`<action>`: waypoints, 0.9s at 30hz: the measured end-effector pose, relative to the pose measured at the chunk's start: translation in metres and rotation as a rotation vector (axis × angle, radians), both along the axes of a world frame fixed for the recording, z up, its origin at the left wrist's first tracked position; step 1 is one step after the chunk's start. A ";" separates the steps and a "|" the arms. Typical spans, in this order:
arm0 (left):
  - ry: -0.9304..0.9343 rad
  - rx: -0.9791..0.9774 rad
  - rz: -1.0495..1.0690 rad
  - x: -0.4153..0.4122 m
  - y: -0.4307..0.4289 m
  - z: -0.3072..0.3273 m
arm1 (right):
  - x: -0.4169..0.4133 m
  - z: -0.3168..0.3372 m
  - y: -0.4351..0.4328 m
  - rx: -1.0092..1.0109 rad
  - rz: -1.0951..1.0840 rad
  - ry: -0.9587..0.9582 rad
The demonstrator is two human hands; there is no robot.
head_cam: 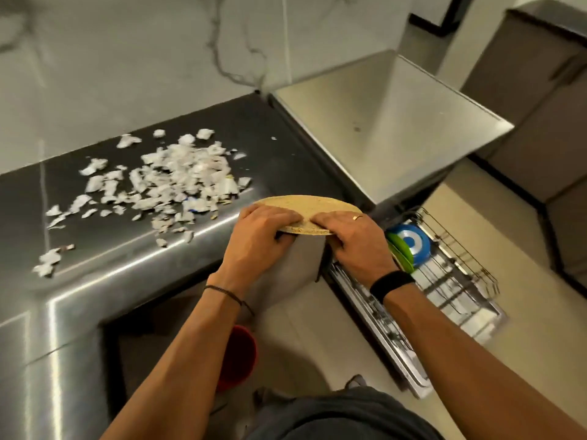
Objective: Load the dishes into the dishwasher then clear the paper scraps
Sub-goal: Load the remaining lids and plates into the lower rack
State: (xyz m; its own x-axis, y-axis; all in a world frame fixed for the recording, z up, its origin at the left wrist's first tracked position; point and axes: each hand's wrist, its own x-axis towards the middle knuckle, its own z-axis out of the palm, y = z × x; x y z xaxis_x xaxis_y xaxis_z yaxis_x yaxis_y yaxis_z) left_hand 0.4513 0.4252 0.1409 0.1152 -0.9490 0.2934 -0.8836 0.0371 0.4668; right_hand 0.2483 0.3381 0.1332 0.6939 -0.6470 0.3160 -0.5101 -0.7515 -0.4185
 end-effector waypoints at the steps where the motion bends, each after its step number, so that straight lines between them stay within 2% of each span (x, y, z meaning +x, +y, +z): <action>1: -0.004 0.002 -0.021 -0.017 -0.010 -0.001 | -0.019 -0.002 -0.003 0.018 -0.051 0.002; 5: -0.009 -0.004 -0.116 -0.082 -0.042 -0.023 | -0.089 -0.022 -0.009 0.093 -0.218 -0.001; 9: -0.029 0.087 -0.210 -0.129 -0.071 -0.042 | -0.138 -0.043 -0.006 0.143 -0.334 0.011; 16: -0.024 0.212 -0.374 -0.181 -0.108 -0.085 | -0.189 -0.096 0.002 0.297 -0.434 0.004; 23: 0.017 0.208 -0.422 -0.184 -0.168 -0.236 | -0.175 -0.225 -0.031 0.456 -0.571 -0.006; 27: 0.087 0.218 -0.480 -0.175 -0.208 -0.336 | -0.159 -0.312 -0.059 0.466 -0.666 0.002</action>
